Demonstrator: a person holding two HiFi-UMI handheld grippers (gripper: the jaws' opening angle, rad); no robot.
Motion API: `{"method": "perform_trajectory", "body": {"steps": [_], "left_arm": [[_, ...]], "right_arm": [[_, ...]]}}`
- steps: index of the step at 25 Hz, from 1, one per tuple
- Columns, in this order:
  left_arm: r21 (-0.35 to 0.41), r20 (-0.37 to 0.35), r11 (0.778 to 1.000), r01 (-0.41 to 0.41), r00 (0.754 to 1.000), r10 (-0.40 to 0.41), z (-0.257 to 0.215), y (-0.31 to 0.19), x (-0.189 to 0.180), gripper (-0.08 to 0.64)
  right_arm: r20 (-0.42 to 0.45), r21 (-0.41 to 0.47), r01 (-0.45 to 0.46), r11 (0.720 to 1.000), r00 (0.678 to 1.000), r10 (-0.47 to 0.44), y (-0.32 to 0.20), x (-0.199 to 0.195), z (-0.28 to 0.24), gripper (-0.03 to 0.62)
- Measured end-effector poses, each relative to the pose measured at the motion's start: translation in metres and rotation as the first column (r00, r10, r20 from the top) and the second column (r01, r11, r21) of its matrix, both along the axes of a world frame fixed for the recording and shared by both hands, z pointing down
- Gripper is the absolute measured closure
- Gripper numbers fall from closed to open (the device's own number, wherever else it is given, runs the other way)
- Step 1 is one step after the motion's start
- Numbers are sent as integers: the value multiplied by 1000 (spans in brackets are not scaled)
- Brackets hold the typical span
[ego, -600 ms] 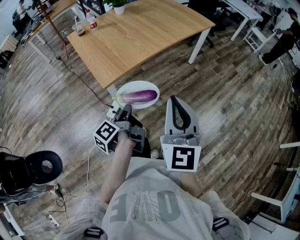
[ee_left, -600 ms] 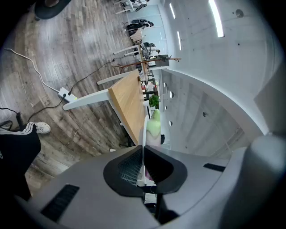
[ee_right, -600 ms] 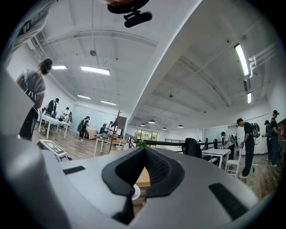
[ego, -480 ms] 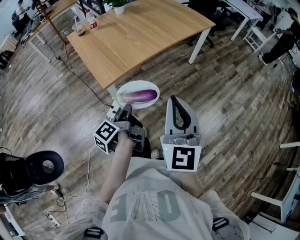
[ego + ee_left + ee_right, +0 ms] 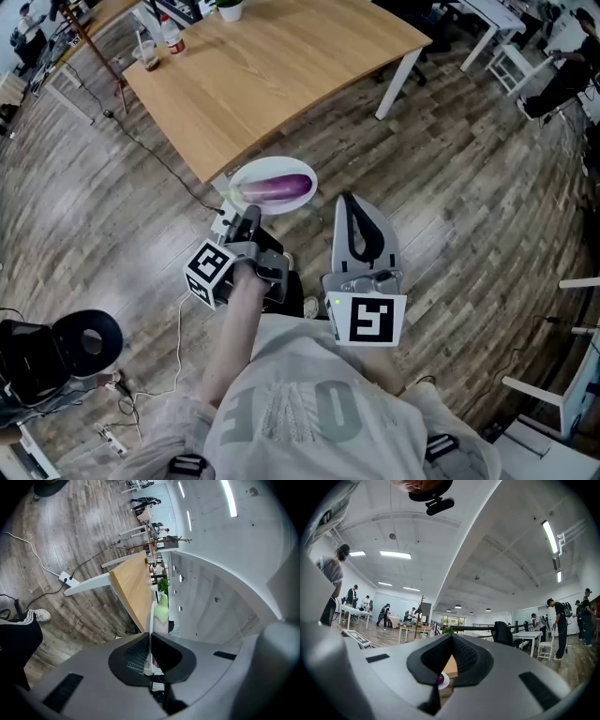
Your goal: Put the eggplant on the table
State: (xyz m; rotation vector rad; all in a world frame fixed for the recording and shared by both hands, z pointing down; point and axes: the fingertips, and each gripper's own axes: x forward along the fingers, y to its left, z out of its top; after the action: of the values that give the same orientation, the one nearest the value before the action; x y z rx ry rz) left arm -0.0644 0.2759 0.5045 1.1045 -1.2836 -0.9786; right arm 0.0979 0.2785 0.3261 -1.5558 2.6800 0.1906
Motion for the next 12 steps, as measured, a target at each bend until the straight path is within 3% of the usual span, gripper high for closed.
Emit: {"method": "perform_trajectory", "body": {"steps": [12], "left_arm": [[30, -3, 1000, 6, 1000, -6, -16, -99, -59, 542]], "right_arm": [[-39, -12, -12, 1000, 999, 12, -104, -53, -5, 574]]}}
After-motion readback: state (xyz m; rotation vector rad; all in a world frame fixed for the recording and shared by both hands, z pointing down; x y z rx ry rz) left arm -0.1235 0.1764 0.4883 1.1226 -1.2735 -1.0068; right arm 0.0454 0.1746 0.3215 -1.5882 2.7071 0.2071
